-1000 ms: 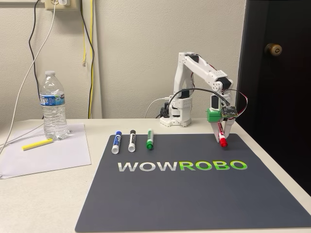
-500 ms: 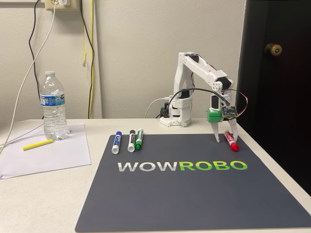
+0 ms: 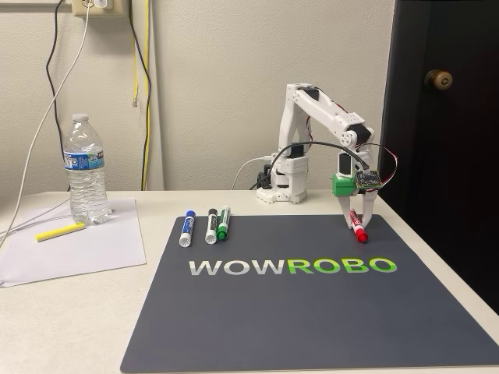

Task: Pick up the red marker.

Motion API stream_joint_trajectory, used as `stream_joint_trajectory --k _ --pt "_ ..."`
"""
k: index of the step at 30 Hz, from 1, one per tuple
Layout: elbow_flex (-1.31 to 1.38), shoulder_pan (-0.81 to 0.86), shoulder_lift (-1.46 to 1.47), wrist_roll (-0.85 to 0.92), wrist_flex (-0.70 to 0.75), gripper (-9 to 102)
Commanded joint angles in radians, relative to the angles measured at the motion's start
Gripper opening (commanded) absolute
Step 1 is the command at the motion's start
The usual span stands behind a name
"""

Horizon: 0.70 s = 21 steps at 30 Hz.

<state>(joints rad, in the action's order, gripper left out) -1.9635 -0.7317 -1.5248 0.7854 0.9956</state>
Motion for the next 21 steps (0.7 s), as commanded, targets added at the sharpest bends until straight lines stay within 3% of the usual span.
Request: stream_joint_trajectory --k 1,8,11,16,21 --pt "0.015 0.012 0.003 -0.006 -0.028 10" --pt "0.035 0.032 -0.173 -0.13 0.017 10" --pt "0.035 0.06 -0.305 -0.272 -0.018 10" --pt "0.035 0.204 -0.561 -0.54 -0.132 10" --pt "0.031 0.4 -0.736 -0.735 -0.155 10"
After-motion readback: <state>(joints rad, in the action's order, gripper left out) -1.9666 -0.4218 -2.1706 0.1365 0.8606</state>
